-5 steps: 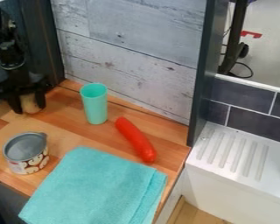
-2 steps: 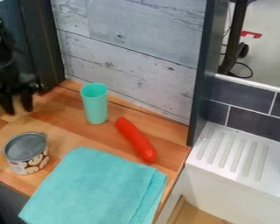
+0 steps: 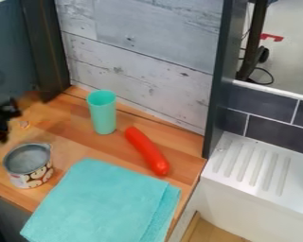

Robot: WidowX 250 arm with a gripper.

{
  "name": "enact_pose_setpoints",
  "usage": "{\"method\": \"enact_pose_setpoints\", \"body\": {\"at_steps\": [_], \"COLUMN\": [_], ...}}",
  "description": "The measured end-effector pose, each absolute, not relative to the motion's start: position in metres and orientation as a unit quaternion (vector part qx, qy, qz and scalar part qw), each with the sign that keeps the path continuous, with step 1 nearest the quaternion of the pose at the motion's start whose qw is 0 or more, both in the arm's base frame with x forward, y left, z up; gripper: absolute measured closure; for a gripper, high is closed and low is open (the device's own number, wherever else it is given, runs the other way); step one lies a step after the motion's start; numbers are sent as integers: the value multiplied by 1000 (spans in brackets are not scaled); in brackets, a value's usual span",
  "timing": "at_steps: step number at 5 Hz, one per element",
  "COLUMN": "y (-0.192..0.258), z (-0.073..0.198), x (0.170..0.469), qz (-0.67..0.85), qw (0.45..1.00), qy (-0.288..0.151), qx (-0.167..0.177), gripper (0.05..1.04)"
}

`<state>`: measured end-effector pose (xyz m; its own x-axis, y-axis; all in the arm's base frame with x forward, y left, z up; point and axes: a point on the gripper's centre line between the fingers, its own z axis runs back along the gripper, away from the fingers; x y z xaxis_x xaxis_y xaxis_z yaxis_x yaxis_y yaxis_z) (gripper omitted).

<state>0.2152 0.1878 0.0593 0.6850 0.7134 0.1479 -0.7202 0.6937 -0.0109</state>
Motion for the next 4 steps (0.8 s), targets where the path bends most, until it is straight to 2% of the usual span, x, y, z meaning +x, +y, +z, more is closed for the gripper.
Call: {"method": "enact_pose_setpoints", "body": {"at_steps": [1,2,3,4], "y": [195,215,234,241], "z": [45,36,45,41], "x": [180,158,162,170], "qz": [406,415,403,392], "qw": [913,908,913,917], "qy": [-46,-46,-66,-72], "qx": [5,-2,9,2], "gripper": [615,615,615,615]}}
